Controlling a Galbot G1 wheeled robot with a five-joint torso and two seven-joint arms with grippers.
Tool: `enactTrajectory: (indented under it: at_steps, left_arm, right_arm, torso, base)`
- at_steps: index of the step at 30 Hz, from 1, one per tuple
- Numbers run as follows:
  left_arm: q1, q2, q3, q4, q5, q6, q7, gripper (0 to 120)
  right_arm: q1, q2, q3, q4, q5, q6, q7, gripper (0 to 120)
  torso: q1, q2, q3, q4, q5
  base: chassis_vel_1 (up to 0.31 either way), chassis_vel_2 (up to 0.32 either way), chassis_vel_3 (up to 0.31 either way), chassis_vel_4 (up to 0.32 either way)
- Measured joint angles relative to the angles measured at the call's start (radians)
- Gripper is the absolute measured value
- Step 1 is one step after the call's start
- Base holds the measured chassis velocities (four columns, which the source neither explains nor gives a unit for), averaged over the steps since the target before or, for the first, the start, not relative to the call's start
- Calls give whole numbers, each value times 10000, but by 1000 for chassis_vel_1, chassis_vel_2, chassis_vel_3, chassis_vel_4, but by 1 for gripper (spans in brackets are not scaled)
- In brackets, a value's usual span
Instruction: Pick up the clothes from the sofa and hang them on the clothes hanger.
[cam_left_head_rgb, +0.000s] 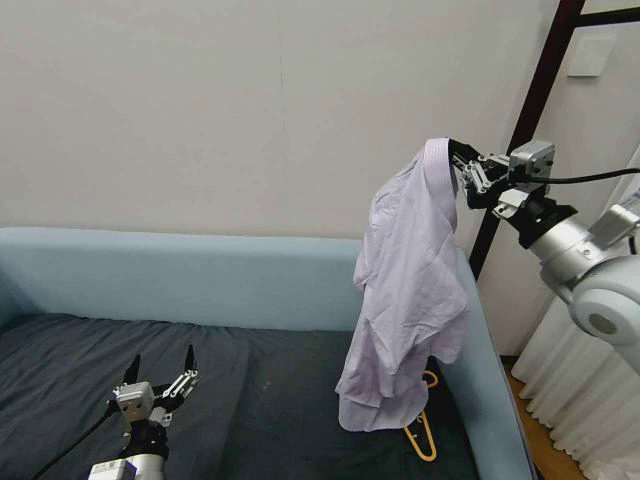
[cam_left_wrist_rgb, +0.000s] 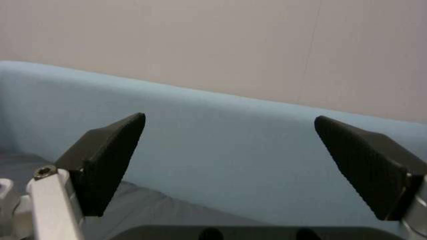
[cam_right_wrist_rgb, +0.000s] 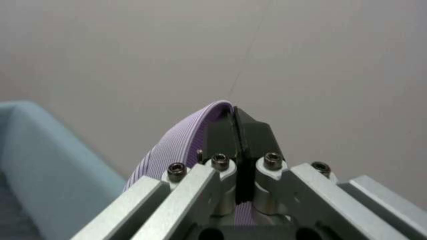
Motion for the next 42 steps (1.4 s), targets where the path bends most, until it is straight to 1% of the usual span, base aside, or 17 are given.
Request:
enactTrajectory:
  at_steps: [5,10,11,13,15,16,19,21,23,27,29,30,34,36,39,40,42]
  left_arm:
    - [120,-41,-63,-29,33,-9,-6,100]
    - [452,-69,-454,-238,42,-41,-23,100]
    - [452,-69,-454,-238,42,-41,-23,100]
    - [705,-86,-717,-362,34,-97,-28,100]
    - [858,-82,-894,-406,27,-137,-29,100]
    - [858,-82,-894,-406,27,-137,-29,100]
    - [1055,-90,-1147,-526,1,-170,-33,100]
    - [1159,-130,-1317,-574,-14,-176,-39,100]
    - [1166,-155,-1339,-575,-14,-176,-40,100]
    - [1148,-303,-1301,-519,46,-179,-41,100]
    - [1136,-331,-1275,-489,72,-179,-42,100]
    - [1119,-359,-1236,-448,103,-180,-42,100]
    - [1009,-399,-1134,-312,177,-186,-42,100]
    - [997,-404,-1116,-297,188,-186,-42,100]
    - [961,-429,-1018,-248,263,-195,-42,100]
    - [961,-429,-1018,-248,263,-195,-42,100]
    - [934,-443,-945,-218,303,-207,-41,100]
  right_arm:
    - [-355,226,-182,241,-1030,-957,-523,0]
    - [-1147,1367,-1453,-727,-3481,-1922,-2328,0]
    - [-1147,1367,-1453,-727,-3481,-1922,-2328,0]
    - [-1208,2432,-2850,-2209,-4729,-1640,-3022,0]
    - [-1199,3340,-3788,-3697,-5522,-1259,-3274,0]
    - [-1199,3340,-3788,-3697,-5522,-1259,-3274,0]
    - [-1237,4715,-4767,-5964,-6696,-810,-3420,0]
    - [-1356,5889,-5099,-7854,-8023,-103,-3597,0]
    - [-1375,6190,-5174,-8268,-8165,17,-3509,0]
    - [-1354,7138,-5504,-9246,-7950,447,-2352,0]
    - [-1342,7272,-5537,-9339,-7804,583,-2271,0]
    - [-1329,7420,-5544,-9462,-7572,945,-2384,5]
    - [-1327,7418,-5560,-9832,-7354,3463,-4114,22]
    - [-1338,7379,-5563,-9845,-7540,3704,-4217,26]
    - [-1486,7072,-5436,-9796,-8756,4486,-4497,41]
    - [-1486,7072,-5436,-9796,-8756,4486,-4497,41]
    - [-1606,6815,-5096,-9607,-9055,4767,-4955,49]
  torso:
    - [0,0,0,2,-2]
    - [0,0,1,-1,-1]
    - [0,0,1,-1,-1]
    - [0,-1,1,3,-1]
    - [0,-1,2,6,-1]
    - [0,-1,2,6,-1]
    - [1,-1,2,4,-1]
    - [0,-2,2,0,-2]
    - [0,-2,2,1,-2]
    - [0,-2,2,1,-2]
    - [1,-2,2,3,-2]
    - [0,-2,2,3,-3]
    - [1,-2,1,2,-1]
    - [0,-2,1,2,0]
    - [1,-2,1,0,1]
    - [1,-2,1,0,1]
    - [0,-2,1,-1,1]
  base:
    - [0,0,0,0]
    - [0,0,0,0]
    - [0,0,0,0]
    - [0,0,0,0]
    - [0,0,0,0]
    - [0,0,0,0]
    - [0,0,0,0]
    - [0,0,0,0]
    - [0,0,0,0]
    - [0,0,0,0]
    - [0,0,0,0]
    - [0,0,0,0]
    - [0,0,0,0]
    - [0,0,0,0]
    - [0,0,0,0]
    - [0,0,0,0]
    - [0,0,0,0]
